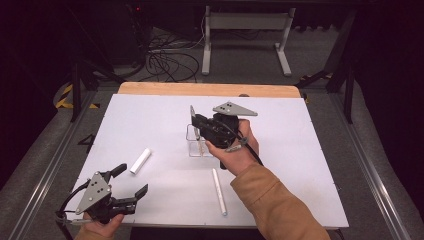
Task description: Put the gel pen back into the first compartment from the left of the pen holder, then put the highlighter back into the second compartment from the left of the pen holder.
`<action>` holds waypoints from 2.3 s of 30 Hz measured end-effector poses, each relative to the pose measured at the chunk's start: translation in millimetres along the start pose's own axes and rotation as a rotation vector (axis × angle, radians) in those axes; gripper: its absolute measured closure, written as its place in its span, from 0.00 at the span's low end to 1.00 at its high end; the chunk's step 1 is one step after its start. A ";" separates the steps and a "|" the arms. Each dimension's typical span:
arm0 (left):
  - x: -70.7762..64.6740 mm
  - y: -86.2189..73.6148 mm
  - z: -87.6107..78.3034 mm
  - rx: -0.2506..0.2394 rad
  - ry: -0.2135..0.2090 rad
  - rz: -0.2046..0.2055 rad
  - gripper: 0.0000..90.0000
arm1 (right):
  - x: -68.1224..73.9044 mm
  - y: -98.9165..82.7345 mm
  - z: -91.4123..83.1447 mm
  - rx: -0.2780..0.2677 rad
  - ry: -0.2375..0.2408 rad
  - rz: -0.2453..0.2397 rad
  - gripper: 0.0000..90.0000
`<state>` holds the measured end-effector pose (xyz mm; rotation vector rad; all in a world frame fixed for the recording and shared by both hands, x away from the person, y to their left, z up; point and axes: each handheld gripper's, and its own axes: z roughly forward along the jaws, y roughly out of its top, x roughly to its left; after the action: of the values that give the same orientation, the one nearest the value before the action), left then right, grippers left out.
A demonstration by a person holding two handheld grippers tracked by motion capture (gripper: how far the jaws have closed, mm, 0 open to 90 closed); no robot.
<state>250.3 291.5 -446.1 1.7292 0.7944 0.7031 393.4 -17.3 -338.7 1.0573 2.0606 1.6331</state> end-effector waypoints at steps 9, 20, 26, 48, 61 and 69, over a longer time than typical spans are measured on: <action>0.4 -0.3 0.1 -0.002 0.000 -0.004 0.12 | -6.8 5.7 15.5 -0.060 0.005 -0.054 0.90; 1.0 -0.5 -0.2 -0.007 0.000 -0.005 0.12 | -15.0 6.3 34.0 -0.127 0.019 -0.129 0.90; 1.4 -0.5 -0.8 -0.004 -0.001 -0.005 0.12 | -19.7 4.3 43.5 -0.131 0.010 -0.154 0.90; 1.3 -0.2 -1.7 -0.004 -0.001 -0.005 0.12 | -22.7 -0.1 41.4 -0.077 -0.011 -0.161 0.61; 0.7 -0.7 -0.6 0.000 -0.001 -0.001 0.12 | -20.8 3.2 14.6 -0.060 0.011 -0.162 0.48; 0.1 -0.1 0.0 0.000 -0.001 0.001 0.12 | -20.0 1.2 5.0 -0.048 0.018 -0.161 0.38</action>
<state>250.3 291.6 -446.2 1.7292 0.7932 0.7031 410.7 -27.7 -343.2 0.8403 2.0491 1.6078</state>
